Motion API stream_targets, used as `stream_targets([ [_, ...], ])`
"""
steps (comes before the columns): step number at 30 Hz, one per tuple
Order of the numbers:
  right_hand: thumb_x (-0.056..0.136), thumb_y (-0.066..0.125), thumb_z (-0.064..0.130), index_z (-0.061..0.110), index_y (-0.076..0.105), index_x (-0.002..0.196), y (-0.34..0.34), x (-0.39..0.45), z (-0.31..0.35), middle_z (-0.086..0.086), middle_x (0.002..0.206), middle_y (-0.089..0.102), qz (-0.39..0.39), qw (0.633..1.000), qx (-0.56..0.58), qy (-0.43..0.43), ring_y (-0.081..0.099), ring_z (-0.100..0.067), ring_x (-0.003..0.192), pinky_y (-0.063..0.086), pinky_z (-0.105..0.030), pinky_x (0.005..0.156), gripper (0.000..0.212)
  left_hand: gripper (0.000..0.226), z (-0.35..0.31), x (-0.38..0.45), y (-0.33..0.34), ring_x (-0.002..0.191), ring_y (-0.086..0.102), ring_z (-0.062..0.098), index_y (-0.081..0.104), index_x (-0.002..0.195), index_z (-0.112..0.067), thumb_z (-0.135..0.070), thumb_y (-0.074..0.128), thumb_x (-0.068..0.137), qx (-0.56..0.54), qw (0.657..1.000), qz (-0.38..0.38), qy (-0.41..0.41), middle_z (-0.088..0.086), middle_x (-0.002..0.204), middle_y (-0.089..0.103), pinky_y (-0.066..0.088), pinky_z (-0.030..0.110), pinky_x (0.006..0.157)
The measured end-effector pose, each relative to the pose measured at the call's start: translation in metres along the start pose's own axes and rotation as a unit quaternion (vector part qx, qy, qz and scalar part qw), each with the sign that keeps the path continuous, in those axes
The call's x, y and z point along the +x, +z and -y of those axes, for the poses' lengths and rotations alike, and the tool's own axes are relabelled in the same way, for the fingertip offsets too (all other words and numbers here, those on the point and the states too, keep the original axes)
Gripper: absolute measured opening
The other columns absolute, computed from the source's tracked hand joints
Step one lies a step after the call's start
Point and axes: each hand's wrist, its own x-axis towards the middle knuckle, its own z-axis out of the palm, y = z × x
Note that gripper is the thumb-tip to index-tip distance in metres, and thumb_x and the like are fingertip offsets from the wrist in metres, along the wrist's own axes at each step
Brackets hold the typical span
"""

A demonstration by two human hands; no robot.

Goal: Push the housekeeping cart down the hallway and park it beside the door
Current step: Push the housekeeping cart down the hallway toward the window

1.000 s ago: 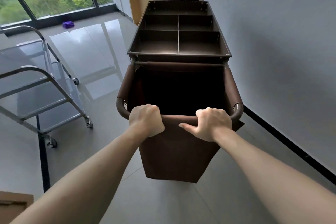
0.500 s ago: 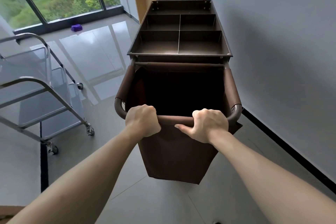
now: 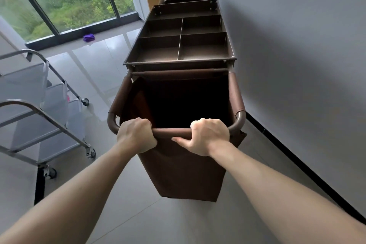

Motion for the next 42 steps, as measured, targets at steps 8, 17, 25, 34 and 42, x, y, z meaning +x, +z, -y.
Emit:
stream_targets([
  [8, 0.079, 0.037, 0.091, 0.03, 0.027, 0.053, -0.008, 0.025, -0.081, 0.016, 0.048, 0.033, -0.008, 1.0, -0.026, -0.012, 0.037, -0.009, 0.042, 0.016, -0.019, 0.043, 0.067, 0.01, -0.062, 0.046, 0.001, 0.046, 0.048, 0.011, 0.059, 0.062, -0.026, -0.032, 0.052, 0.057, -0.022, 0.999, -0.039, 0.001, -0.009, 0.051, 0.052, 0.032, 0.024, 0.043],
  [17, 0.076, 0.036, 0.092, 0.03, 0.026, 0.054, -0.007, 0.07, -0.171, 0.017, 0.048, 0.03, -0.016, 0.999, -0.04, -0.018, 0.04, -0.012, 0.044, 0.023, -0.022, 0.045, 0.066, 0.005, -0.124, 0.113, -0.006, 0.045, 0.045, 0.011, 0.056, 0.061, -0.026, -0.03, 0.054, 0.059, -0.045, 0.997, -0.06, 0.01, -0.01, 0.051, 0.048, 0.033, 0.025, 0.045],
  [25, 0.077, 0.043, 0.089, 0.029, 0.032, 0.056, -0.013, 0.084, -0.213, 0.015, 0.045, 0.031, 0.002, 0.998, -0.031, -0.046, 0.029, -0.009, 0.036, 0.01, -0.016, 0.042, 0.065, 0.014, -0.153, 0.132, -0.007, 0.043, 0.044, 0.007, 0.051, 0.062, -0.03, -0.032, 0.062, 0.069, -0.07, 0.996, -0.049, 0.009, -0.015, 0.05, 0.044, 0.032, 0.018, 0.042],
  [34, 0.076, 0.035, 0.093, 0.032, 0.025, 0.055, -0.018, 0.099, -0.284, 0.018, 0.046, 0.028, 0.016, 0.997, -0.045, -0.053, 0.029, -0.002, 0.038, 0.016, -0.018, 0.042, 0.065, 0.011, -0.211, 0.161, -0.014, 0.047, 0.045, 0.006, 0.049, 0.063, -0.03, -0.033, 0.058, 0.069, -0.104, 0.993, -0.046, -0.001, -0.014, 0.053, 0.046, 0.038, 0.02, 0.044],
  [42, 0.073, 0.031, 0.096, 0.03, 0.032, 0.056, -0.024, 0.12, -0.352, 0.017, 0.048, 0.036, 0.048, 0.995, -0.059, -0.06, 0.037, -0.004, 0.042, 0.033, -0.026, 0.046, 0.068, 0.015, -0.268, 0.196, -0.024, 0.049, 0.046, 0.008, 0.045, 0.061, -0.029, -0.03, 0.058, 0.069, -0.122, 0.991, -0.045, -0.021, -0.012, 0.055, 0.047, 0.042, 0.023, 0.046],
])
